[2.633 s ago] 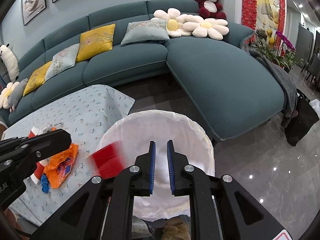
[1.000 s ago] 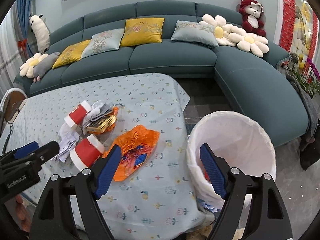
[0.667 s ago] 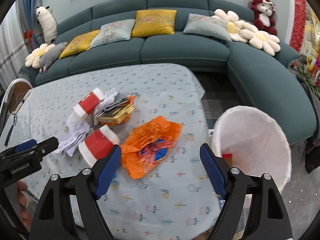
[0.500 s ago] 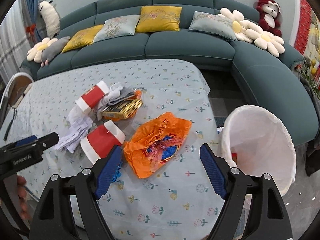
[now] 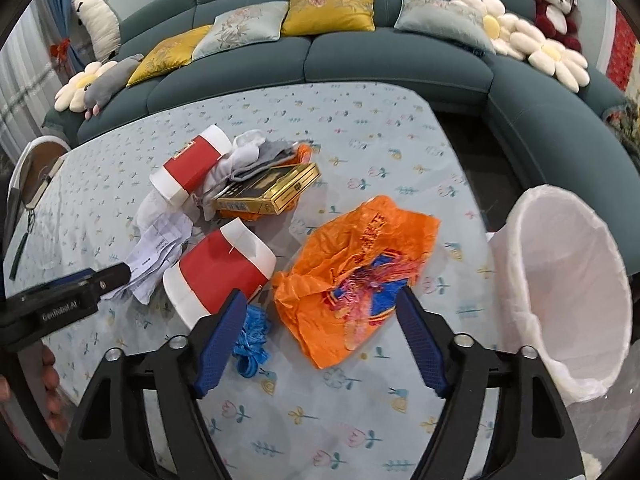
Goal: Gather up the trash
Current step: 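Grasp the white receipt with the left gripper while the right gripper grasps the orange plastic bag, then carry the receipt and orange bag over the wastebasket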
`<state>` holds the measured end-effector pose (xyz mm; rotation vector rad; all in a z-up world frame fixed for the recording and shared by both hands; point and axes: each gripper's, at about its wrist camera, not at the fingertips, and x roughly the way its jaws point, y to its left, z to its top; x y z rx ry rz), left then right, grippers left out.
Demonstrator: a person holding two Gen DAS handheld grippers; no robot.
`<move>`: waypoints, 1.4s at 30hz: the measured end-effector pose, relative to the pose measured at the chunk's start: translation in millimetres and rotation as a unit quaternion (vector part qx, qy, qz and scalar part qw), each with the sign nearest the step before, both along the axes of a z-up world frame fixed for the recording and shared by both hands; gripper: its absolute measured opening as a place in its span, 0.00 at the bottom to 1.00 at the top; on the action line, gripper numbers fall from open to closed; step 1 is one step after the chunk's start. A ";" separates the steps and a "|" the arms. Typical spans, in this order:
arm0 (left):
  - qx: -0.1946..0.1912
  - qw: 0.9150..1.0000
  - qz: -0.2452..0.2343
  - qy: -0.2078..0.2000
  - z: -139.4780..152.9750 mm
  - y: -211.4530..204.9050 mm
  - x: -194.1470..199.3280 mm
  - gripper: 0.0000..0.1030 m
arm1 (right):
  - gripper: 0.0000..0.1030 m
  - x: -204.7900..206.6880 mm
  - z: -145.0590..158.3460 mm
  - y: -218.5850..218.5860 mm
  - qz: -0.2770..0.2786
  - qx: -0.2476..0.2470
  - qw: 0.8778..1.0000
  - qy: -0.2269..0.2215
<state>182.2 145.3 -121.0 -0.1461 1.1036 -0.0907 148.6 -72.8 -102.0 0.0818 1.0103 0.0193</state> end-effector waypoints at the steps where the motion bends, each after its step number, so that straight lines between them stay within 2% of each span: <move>1: -0.004 1.000 -0.001 0.003 -2.3 -0.1 0.8 0.59 | 0.65 3.1 -3.3 1.1 0.000 0.002 1.000 0.004; 5: -0.015 1.000 -0.004 0.009 -7.8 -1.2 2.3 0.50 | 0.56 11.7 -14.7 5.3 -0.002 0.004 1.000 0.016; 9: -0.021 1.000 -0.011 0.016 -12.2 -4.4 1.6 0.30 | 0.43 18.1 -26.8 8.6 -0.004 0.010 0.999 0.032; 11: -0.021 1.000 -0.016 0.016 -13.0 -6.8 0.8 0.27 | 0.40 19.5 -32.6 10.1 -0.004 0.011 0.999 0.039; 13: -0.023 0.999 -0.020 0.017 -13.3 -8.6 0.0 0.14 | 0.32 20.3 -38.2 11.6 -0.002 0.015 0.999 0.046; 14: -0.026 0.999 -0.024 0.019 -13.9 -9.0 0.2 0.13 | 0.28 20.6 -40.3 12.2 0.000 0.018 0.999 0.049; 15: -0.025 0.999 -0.025 0.019 -13.6 -10.4 -0.2 0.12 | 0.19 20.6 -42.2 12.4 0.003 0.021 0.998 0.053; 16: -0.025 0.999 -0.025 0.017 -12.8 -10.8 -1.2 0.11 | 0.15 20.5 -43.8 13.1 0.006 0.023 0.998 0.056; 19: -0.028 0.999 -0.025 0.012 -8.4 -12.7 -5.0 0.10 | 0.13 18.2 -43.1 14.3 0.011 0.022 0.998 0.053; 28: -0.039 0.999 -0.011 -0.019 21.2 -11.5 -18.4 0.08 | 0.11 7.5 -13.1 2.7 0.008 0.031 0.999 0.019; 36: -0.040 0.997 -0.005 -0.068 65.1 -18.9 -29.6 0.07 | 0.10 -5.3 26.5 -14.9 -0.001 0.037 0.999 -0.024; 42: -0.040 0.993 -0.023 -0.105 102.1 -39.7 -38.6 0.07 | 0.11 -18.0 58.1 -34.4 -0.010 0.042 0.997 -0.061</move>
